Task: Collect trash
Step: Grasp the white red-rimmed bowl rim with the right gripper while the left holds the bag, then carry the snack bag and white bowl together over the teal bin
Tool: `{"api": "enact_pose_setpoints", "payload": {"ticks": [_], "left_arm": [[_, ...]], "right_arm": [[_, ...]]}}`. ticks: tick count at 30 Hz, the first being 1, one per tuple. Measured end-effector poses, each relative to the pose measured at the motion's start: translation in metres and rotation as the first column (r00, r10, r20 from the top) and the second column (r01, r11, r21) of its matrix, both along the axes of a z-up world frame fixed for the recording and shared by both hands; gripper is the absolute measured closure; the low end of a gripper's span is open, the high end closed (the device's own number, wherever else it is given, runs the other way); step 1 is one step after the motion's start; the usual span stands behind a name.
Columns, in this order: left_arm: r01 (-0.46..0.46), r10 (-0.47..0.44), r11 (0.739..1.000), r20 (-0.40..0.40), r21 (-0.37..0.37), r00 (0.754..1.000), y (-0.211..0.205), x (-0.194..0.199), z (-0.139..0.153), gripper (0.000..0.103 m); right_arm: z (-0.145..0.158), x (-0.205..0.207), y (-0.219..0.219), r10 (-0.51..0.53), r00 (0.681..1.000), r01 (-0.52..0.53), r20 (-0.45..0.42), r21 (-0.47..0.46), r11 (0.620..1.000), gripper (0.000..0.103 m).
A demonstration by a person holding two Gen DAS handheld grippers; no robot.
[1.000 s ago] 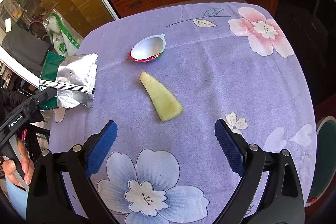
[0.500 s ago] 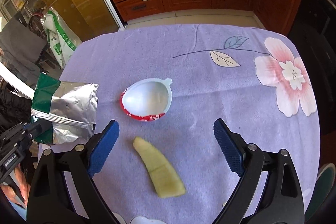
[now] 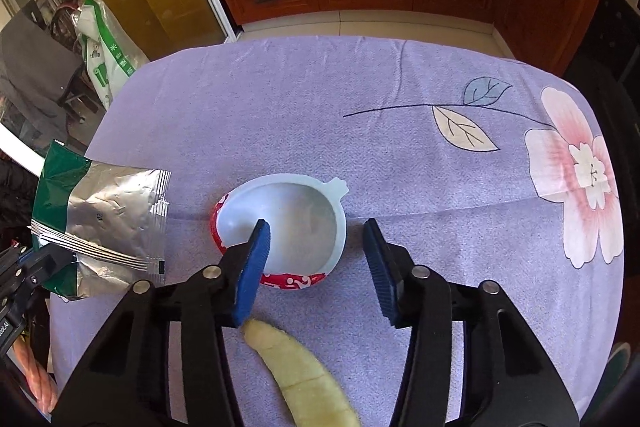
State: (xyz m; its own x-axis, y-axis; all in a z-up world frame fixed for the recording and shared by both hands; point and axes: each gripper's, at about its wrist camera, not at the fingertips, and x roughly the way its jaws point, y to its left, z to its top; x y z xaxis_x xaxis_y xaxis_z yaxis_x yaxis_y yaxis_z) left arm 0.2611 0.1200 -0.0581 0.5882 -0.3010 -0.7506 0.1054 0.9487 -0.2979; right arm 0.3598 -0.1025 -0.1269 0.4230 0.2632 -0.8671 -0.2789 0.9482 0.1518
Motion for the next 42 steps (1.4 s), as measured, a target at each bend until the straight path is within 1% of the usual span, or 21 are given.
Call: {"api": "enact_pose_setpoints", "payload": {"ticks": [2, 3, 5, 8, 14, 20, 28, 31, 35, 42], "left_arm": [[-0.006, 0.006, 1.0, 0.0, -0.003, 1.0, 0.0, -0.001, -0.001, 0.094], [-0.008, 0.008, 1.0, 0.001, -0.004, 1.0, 0.001, -0.002, -0.001, 0.094], [-0.012, 0.012, 1.0, 0.001, -0.004, 1.0, 0.0, -0.003, 0.0, 0.094], [-0.014, 0.014, 1.0, 0.002, 0.003, 1.0, -0.001, -0.005, 0.001, 0.094], [-0.01, 0.01, 1.0, 0.011, 0.005, 1.0, -0.007, -0.016, 0.01, 0.094], [-0.003, 0.002, 1.0, 0.038, 0.016, 0.999, -0.018, -0.036, 0.028, 0.094], [0.031, -0.033, 0.999, 0.076, 0.03, 0.997, -0.039, -0.074, 0.056, 0.094], [0.061, -0.064, 0.998, 0.086, 0.035, 0.994, -0.054, -0.085, 0.065, 0.094], [0.123, -0.126, 0.992, 0.096, 0.042, 0.987, -0.084, -0.097, 0.075, 0.094], [0.255, -0.26, 0.965, 0.108, 0.062, 0.959, -0.153, -0.11, 0.084, 0.094]], "right_arm": [[-0.001, -0.003, 0.003, 0.005, 1.0, -0.005, 0.006, -0.01, 1.0, 0.087], [-0.001, -0.005, 0.005, 0.012, 1.0, -0.012, 0.006, -0.012, 1.0, 0.09], [0.0, -0.009, 0.006, 0.02, 1.0, -0.02, 0.015, -0.005, 1.0, 0.095], [0.007, -0.019, 0.008, 0.035, 0.999, -0.035, 0.035, -0.011, 0.999, 0.098], [0.031, -0.042, 0.0, 0.021, 0.997, -0.021, 0.081, 0.0, 1.0, 0.098], [0.058, -0.072, -0.017, 0.006, 0.993, -0.008, 0.121, 0.01, 1.0, 0.098], [0.078, -0.122, -0.059, -0.045, 0.99, 0.039, 0.136, 0.046, 0.998, 0.098], [0.084, -0.144, -0.079, -0.072, 0.987, 0.064, 0.144, 0.062, 0.996, 0.098], [0.091, -0.173, -0.108, -0.113, 0.981, 0.101, 0.156, 0.082, 0.991, 0.098], [0.101, -0.214, -0.173, -0.219, 0.959, 0.199, 0.178, 0.12, 0.973, 0.098]]}}
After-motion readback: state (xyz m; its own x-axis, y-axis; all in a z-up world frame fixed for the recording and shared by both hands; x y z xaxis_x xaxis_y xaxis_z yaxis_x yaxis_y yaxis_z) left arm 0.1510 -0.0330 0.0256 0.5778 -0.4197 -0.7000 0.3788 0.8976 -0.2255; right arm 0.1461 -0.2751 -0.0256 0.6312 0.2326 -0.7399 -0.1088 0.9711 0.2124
